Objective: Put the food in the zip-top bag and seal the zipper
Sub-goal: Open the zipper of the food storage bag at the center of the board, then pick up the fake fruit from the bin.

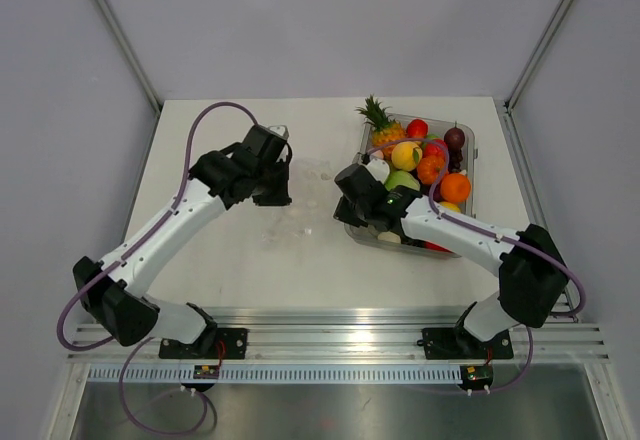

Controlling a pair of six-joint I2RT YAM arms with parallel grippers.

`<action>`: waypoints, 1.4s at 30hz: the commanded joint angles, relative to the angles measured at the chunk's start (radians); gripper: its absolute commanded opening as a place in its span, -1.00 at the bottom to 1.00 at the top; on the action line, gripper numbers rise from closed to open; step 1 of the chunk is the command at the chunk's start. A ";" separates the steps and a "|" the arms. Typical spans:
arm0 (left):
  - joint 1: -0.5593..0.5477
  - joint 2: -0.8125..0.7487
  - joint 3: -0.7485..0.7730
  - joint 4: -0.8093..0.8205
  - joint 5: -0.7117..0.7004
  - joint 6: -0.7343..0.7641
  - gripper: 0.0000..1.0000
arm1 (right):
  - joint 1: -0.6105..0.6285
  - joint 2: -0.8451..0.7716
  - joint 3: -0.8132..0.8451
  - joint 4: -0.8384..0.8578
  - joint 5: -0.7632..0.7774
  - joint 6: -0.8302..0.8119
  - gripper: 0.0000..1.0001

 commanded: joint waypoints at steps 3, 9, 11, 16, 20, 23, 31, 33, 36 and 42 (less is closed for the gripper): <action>0.053 -0.068 -0.029 0.039 0.163 0.050 -1.00 | -0.010 -0.009 0.012 0.023 0.034 -0.081 -1.00; 0.060 -0.030 -0.037 0.072 0.180 0.067 -1.00 | -0.010 -0.163 -0.044 0.111 -0.028 -0.209 0.04; 0.060 -0.012 -0.040 0.075 0.169 0.067 -1.00 | -0.010 -0.214 -0.052 0.091 0.000 -0.235 0.29; 0.060 0.007 -0.014 0.052 0.125 0.088 -1.00 | -0.010 -0.414 -0.090 -0.016 0.156 -0.290 0.41; 0.060 0.016 0.008 0.046 0.117 0.091 -1.00 | -0.055 -0.462 -0.087 -0.153 0.313 -0.312 0.55; 0.060 0.018 0.012 0.044 0.112 0.091 -1.00 | -0.145 -0.425 -0.067 -0.207 0.255 -0.359 0.69; 0.060 0.027 0.019 0.038 0.112 0.093 -1.00 | -0.324 -0.210 0.006 -0.003 0.006 -0.672 0.95; 0.060 0.030 0.026 0.032 0.108 0.097 -1.00 | -0.339 -0.124 0.034 0.052 -0.094 -0.762 0.93; 0.060 0.039 0.043 0.027 0.109 0.103 -1.00 | -0.371 -0.025 0.063 0.115 -0.176 -0.824 0.94; 0.060 0.059 0.066 0.021 0.135 0.103 -1.00 | -0.422 0.144 0.140 0.172 -0.212 -0.855 0.99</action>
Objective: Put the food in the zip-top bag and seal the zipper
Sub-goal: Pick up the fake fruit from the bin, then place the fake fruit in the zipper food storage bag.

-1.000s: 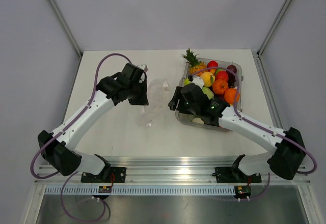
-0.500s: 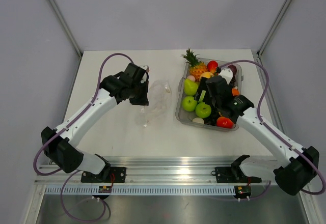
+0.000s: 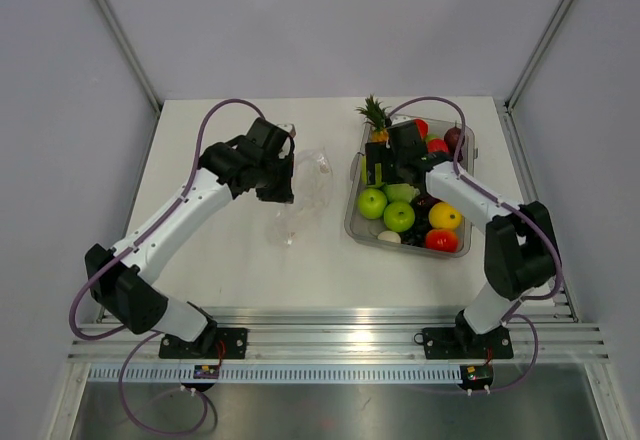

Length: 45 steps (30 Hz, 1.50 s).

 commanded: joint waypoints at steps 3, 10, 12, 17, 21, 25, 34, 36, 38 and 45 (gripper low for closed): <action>0.002 0.005 0.036 0.018 0.021 0.017 -1.00 | -0.014 0.078 0.084 0.106 -0.071 -0.082 0.99; 0.002 0.002 0.045 0.019 0.027 0.020 -1.00 | -0.029 0.147 0.110 0.151 -0.106 -0.075 0.99; 0.002 0.002 0.045 0.019 0.032 0.021 -1.00 | -0.040 0.159 0.105 0.163 -0.114 -0.068 0.99; 0.002 0.005 0.046 0.018 0.029 0.029 -1.00 | -0.049 0.165 0.073 0.214 -0.174 -0.045 0.99; 0.002 0.008 0.049 0.018 0.033 0.029 -1.00 | -0.051 0.138 0.038 0.228 -0.178 -0.031 0.69; 0.002 0.007 0.048 0.023 0.035 0.028 -1.00 | -0.051 0.048 -0.007 0.246 -0.154 -0.010 0.15; 0.002 0.016 0.039 0.038 0.059 0.035 -1.00 | -0.051 -0.173 -0.068 0.153 -0.125 0.033 0.02; 0.002 0.017 0.034 0.044 0.067 0.031 -1.00 | -0.049 -0.230 -0.054 0.114 -0.143 0.046 0.02; 0.002 0.019 0.029 0.053 0.085 0.026 -1.00 | -0.048 -0.278 -0.059 0.087 -0.192 0.078 0.02; 0.002 0.027 0.045 0.050 0.105 0.008 -1.00 | 0.191 -0.437 0.028 -0.041 -0.175 0.184 0.11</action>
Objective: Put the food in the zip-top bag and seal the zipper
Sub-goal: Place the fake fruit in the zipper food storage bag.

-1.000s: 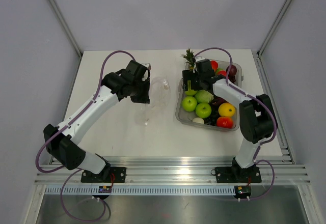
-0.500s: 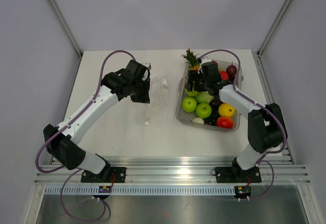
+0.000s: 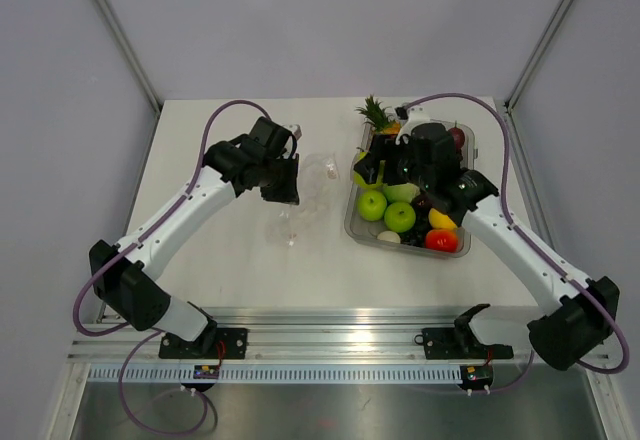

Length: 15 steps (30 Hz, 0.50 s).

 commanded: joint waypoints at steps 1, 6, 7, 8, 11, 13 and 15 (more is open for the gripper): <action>0.002 0.007 0.044 0.025 0.030 -0.013 -1.00 | 0.147 -0.076 0.085 -0.057 0.012 0.088 0.10; 0.002 0.013 0.061 0.025 0.059 -0.016 -1.00 | 0.244 -0.099 0.106 -0.034 0.036 0.154 0.08; 0.002 0.015 0.064 0.027 0.067 -0.019 -1.00 | 0.265 -0.090 0.105 -0.020 0.033 0.170 0.07; 0.002 0.015 0.070 0.027 0.070 -0.021 -1.00 | 0.274 -0.080 0.103 -0.009 0.031 0.178 0.07; 0.002 0.011 0.083 0.027 0.107 -0.035 -1.00 | 0.299 -0.015 0.094 0.018 0.043 0.215 0.11; 0.002 0.002 0.081 0.039 0.147 -0.041 -1.00 | 0.303 0.008 0.080 0.053 0.075 0.229 0.12; 0.002 -0.010 0.083 0.042 0.165 -0.044 -1.00 | 0.303 0.045 0.083 0.055 0.112 0.235 0.13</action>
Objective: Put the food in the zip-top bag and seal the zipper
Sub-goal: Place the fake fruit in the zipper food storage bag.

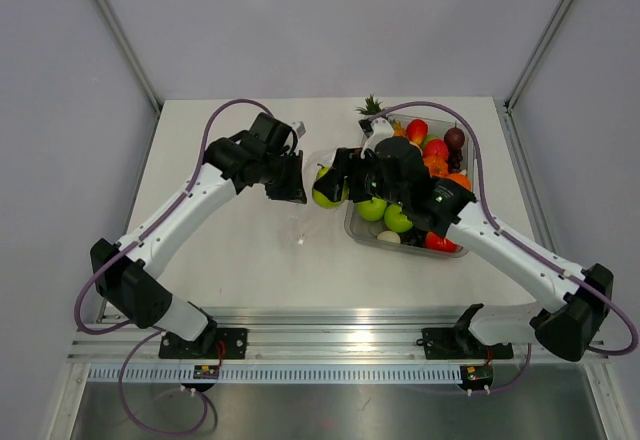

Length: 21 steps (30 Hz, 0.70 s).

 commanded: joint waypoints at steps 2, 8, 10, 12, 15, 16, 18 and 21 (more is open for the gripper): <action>0.002 -0.033 0.047 0.043 0.111 -0.018 -1.00 | 0.009 0.057 0.014 0.055 0.122 0.042 0.18; 0.015 -0.058 0.034 0.056 0.166 -0.019 -1.00 | 0.008 0.088 0.080 -0.044 0.154 0.013 0.99; 0.027 -0.058 0.028 0.061 0.177 -0.021 -1.00 | 0.008 0.064 0.083 -0.052 0.170 0.003 0.99; 0.036 -0.058 0.020 0.067 0.186 -0.022 -1.00 | 0.008 0.041 0.086 -0.064 0.189 -0.003 0.99; 0.045 -0.059 0.005 0.067 0.183 -0.022 -1.00 | 0.008 -0.005 0.075 -0.092 0.281 0.000 0.92; 0.050 -0.059 0.002 0.069 0.174 -0.022 -1.00 | 0.006 -0.017 0.057 -0.112 0.321 0.003 0.77; 0.054 -0.066 -0.012 0.070 0.160 -0.025 -1.00 | -0.013 -0.042 0.043 -0.162 0.402 0.017 0.49; 0.056 -0.073 -0.015 0.067 0.137 -0.025 -1.00 | -0.102 -0.045 0.000 -0.239 0.429 0.034 0.44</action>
